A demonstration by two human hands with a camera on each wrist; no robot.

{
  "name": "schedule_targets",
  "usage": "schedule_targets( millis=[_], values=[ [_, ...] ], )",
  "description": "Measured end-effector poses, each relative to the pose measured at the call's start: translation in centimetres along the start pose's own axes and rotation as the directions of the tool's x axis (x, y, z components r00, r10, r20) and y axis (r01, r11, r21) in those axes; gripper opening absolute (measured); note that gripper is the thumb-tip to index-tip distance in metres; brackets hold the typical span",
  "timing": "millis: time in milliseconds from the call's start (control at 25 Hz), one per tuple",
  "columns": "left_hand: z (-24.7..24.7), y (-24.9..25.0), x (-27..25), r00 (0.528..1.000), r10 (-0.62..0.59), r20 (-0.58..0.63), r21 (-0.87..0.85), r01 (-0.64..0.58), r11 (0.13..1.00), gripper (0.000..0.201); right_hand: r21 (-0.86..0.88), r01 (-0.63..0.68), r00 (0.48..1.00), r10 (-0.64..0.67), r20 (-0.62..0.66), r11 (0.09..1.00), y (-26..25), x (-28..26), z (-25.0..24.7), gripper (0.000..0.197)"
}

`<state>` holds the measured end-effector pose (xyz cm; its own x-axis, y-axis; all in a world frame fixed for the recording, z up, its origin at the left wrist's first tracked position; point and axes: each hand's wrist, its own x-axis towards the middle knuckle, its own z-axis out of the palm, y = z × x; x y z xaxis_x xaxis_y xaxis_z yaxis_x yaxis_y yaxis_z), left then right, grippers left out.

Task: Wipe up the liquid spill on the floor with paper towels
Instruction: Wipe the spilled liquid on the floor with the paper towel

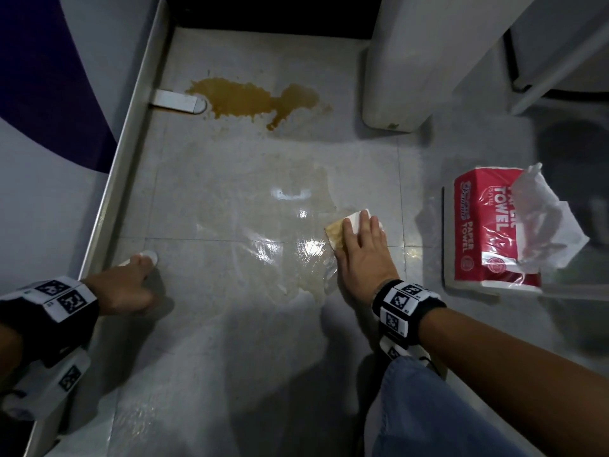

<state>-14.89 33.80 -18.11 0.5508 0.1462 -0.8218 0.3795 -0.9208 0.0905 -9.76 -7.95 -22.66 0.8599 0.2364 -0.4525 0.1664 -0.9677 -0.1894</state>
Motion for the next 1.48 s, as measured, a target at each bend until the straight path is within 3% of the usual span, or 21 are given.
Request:
schedule_targets(
  millis=[200, 400, 480, 560, 680, 760, 840, 880, 1040, 1200, 1280, 1480],
  values=[
    [0.1, -0.3, 0.4, 1.000, -0.006, -0.012, 0.022, 0.006, 1.000, 0.108, 0.074, 0.021, 0.998, -0.026, 0.063, 0.997, -0.6, 0.3, 0.2, 0.081],
    [0.1, -0.1, 0.0, 1.000, -0.008, 0.008, 0.004, 0.008, 1.000, 0.114, 0.051, 0.123, 0.975, -0.130, 0.181, 0.991, -3.0, -3.5, 2.0, 0.077],
    [0.2, -0.4, 0.4, 1.000, -0.013, -0.012, 0.001, 0.013, 1.000, 0.108, 0.075, 0.206, 0.962, -0.215, 0.166, 0.976, -4.0, -4.7, 3.1, 0.071],
    [0.3, -0.5, 0.5, 1.000, 0.010, -0.018, 0.026, -0.010, 1.000, 0.108, 0.016, 0.387, 0.916, -0.386, 0.108, 0.922, -5.0, -5.4, 5.2, 0.060],
    [0.1, 0.1, -0.3, 1.000, 0.024, -0.004, 0.062, -0.024, 0.998, 0.113, -0.102, 0.599, 0.795, -0.575, 0.192, 0.794, -6.4, -5.9, 7.3, 0.055],
    [0.2, 0.4, -0.5, 0.999, 0.042, -0.008, 0.073, -0.041, 0.996, 0.114, -0.143, 0.697, 0.715, -0.668, 0.207, 0.703, -5.8, -5.2, 6.6, 0.055],
    [0.1, 0.6, -0.8, 0.999, 0.048, -0.006, 0.107, -0.048, 0.993, 0.114, -0.186, 0.725, 0.689, -0.694, 0.209, 0.663, -4.2, -3.9, 5.2, 0.056],
    [-0.1, 0.7, -0.8, 0.999, 0.046, 0.005, 0.119, -0.046, 0.992, 0.114, -0.185, 0.713, 0.701, -0.686, 0.193, 0.676, -3.5, -2.8, 4.3, 0.056],
    [-0.2, 0.7, -0.8, 0.999, 0.037, 0.022, 0.134, -0.039, 0.990, 0.120, -0.187, 0.491, 0.871, -0.473, 0.134, 0.851, -3.1, 1.8, 0.9, 0.059],
    [-0.3, 1.2, -0.8, 1.000, 0.020, 0.021, 0.110, -0.022, 0.994, 0.124, -0.154, 0.320, 0.945, -0.304, 0.120, 0.935, -5.8, 7.4, -2.3, 0.060],
    [-0.2, 1.3, -0.9, 1.000, 0.015, 0.017, 0.114, -0.016, 0.993, 0.122, -0.155, 0.260, 0.963, -0.243, 0.119, 0.953, -7.5, 10.2, -3.9, 0.062],
    [0.0, 0.7, -0.4, 0.999, 0.004, -0.035, 0.094, -0.001, 0.996, 0.092, -0.178, 0.283, 0.954, -0.258, 0.150, 0.942, -10.2, 13.1, -4.5, 0.069]
  ],
)
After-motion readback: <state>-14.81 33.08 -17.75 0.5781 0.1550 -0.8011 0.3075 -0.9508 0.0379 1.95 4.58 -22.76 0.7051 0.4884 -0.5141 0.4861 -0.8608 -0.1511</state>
